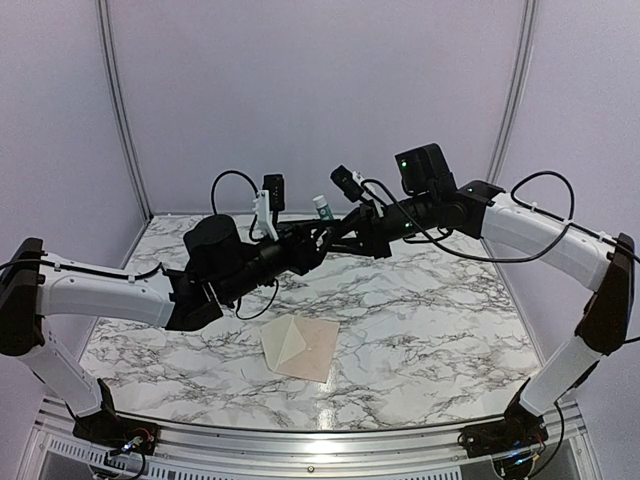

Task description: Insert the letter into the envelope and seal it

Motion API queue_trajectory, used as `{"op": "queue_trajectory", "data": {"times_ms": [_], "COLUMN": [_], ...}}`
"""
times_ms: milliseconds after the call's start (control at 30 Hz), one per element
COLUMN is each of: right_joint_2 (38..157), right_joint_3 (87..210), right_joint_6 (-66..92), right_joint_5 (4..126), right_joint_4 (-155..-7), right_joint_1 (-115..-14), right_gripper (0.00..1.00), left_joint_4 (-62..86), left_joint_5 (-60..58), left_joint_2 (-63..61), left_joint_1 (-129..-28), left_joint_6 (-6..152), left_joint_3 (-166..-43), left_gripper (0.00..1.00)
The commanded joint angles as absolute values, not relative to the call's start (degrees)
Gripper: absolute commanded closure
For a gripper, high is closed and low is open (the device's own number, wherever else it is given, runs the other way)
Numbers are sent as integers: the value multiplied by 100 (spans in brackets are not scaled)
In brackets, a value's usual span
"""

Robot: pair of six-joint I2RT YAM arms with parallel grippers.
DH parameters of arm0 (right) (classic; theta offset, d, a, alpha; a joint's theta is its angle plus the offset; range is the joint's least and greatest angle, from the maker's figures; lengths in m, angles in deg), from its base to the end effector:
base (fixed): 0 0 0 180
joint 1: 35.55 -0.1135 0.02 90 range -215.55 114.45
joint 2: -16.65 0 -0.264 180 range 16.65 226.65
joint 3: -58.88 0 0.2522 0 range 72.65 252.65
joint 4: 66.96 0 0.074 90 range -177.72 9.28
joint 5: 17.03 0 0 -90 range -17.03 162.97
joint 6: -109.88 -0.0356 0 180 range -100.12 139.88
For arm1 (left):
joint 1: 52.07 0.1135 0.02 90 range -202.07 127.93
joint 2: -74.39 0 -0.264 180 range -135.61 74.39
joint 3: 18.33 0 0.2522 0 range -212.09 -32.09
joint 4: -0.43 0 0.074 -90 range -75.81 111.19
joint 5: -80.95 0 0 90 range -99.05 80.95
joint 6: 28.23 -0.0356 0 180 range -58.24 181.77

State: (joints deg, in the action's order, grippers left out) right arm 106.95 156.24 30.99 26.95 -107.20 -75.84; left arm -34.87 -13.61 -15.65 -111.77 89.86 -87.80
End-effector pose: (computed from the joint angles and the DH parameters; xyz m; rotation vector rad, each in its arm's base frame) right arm 0.2537 0.2486 0.3545 -1.3518 1.6911 1.1547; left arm 0.1852 -0.3113 0.3167 0.3167 1.3883 -1.2379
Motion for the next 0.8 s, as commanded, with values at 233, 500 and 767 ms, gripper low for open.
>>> {"op": "queue_trajectory", "data": {"times_ms": [233,500,767], "right_joint_2": [10541,10525,10498], "right_joint_3": [15623,15546,15511], "right_joint_6": [3045,3061,3069], "right_joint_5": [2563,2527,2529], "right_joint_4": [-10531,-10525,-10522], "right_joint_1": [-7629,-7630,-7624], "right_gripper": [100,100,100], "left_joint_4": [-3897,-4029,-4038], "left_joint_5": [-1525,-1545,-1485], "left_joint_2": [-1521,-1577,-1678], "left_joint_1": [-11210,-11210,-11210], "left_joint_6": [8701,8660,8669], "left_joint_3": [-8713,-8719,-8788], "left_gripper": [59,63,76]}}
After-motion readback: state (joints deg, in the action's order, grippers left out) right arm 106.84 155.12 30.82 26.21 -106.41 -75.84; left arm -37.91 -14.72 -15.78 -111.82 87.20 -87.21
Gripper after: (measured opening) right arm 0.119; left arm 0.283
